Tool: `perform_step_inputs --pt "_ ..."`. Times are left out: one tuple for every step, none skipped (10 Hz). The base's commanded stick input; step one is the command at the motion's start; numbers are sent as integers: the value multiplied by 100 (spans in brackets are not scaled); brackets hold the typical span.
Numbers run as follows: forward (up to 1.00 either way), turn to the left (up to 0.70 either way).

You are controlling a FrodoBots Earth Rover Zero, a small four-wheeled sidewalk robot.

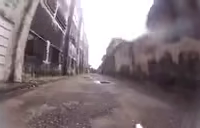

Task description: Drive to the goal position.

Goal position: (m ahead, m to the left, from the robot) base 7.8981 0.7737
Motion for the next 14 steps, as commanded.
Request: perform_step_inputs --pt "70 0" --pt "70 0" --pt "70 0" --pt "70 0" --pt "70 0" --pt "70 0" --pt "70 0" --pt "70 0" --pt "70 0" --pt "70 0" --pt "70 0" --pt "70 0" --pt "70 0" --pt "70 0"
